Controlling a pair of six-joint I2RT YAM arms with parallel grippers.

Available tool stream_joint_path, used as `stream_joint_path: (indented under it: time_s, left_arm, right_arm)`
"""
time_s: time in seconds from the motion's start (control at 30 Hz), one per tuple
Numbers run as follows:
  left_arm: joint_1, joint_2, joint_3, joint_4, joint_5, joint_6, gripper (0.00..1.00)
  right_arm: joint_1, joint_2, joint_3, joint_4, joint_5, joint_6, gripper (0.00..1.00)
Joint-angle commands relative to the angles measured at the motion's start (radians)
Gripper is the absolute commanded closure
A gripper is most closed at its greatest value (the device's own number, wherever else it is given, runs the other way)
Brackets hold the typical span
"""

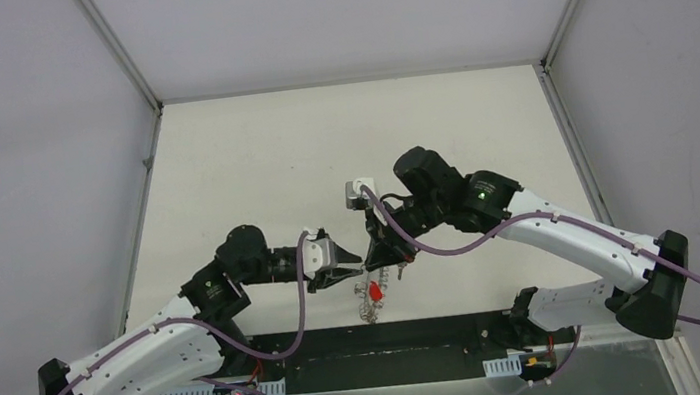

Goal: Put the keys on the keyring

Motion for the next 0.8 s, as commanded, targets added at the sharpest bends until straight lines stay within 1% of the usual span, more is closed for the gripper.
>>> stream_joint_path:
  time_s: [0.0, 0.3, 0.47, 0.5, 0.57, 0.67, 0.73, 0.77]
  left_arm:
    - [-0.010, 0.029, 0.044, 0.038, 0.033, -0.042, 0.73]
    - [-0.012, 0.075, 0.058, 0.077, 0.044, -0.088, 0.74]
    - [-0.012, 0.078, 0.063, 0.087, 0.031, -0.118, 0.72]
    - [-0.012, 0.077, 0.063, 0.088, 0.028, -0.122, 0.73]
    - [-0.011, 0.076, 0.063, 0.089, 0.020, -0.133, 0.80]
    - [-0.012, 0.074, 0.062, 0.090, 0.021, -0.136, 1.00]
    - [-0.012, 0.073, 0.059, 0.090, 0.018, -0.140, 1.00]
    - [-0.012, 0.072, 0.058, 0.089, 0.015, -0.144, 1.00]
  right_arm:
    - [0.000, 0.000, 0.063, 0.051, -0.028, 0.026, 1.00]
    - [0.000, 0.009, 0.065, 0.049, -0.024, 0.033, 1.00]
    - [0.001, 0.018, 0.065, 0.040, -0.018, 0.034, 1.00]
    - [0.001, 0.018, 0.067, 0.040, -0.018, 0.033, 1.00]
    - [0.002, 0.019, 0.066, 0.040, -0.017, 0.031, 1.00]
    - [0.001, 0.020, 0.066, 0.038, -0.012, 0.027, 1.00]
    - [0.001, 0.019, 0.062, 0.036, -0.004, 0.024, 1.00]
    - [0.002, 0.017, 0.062, 0.036, 0.005, 0.025, 0.94]
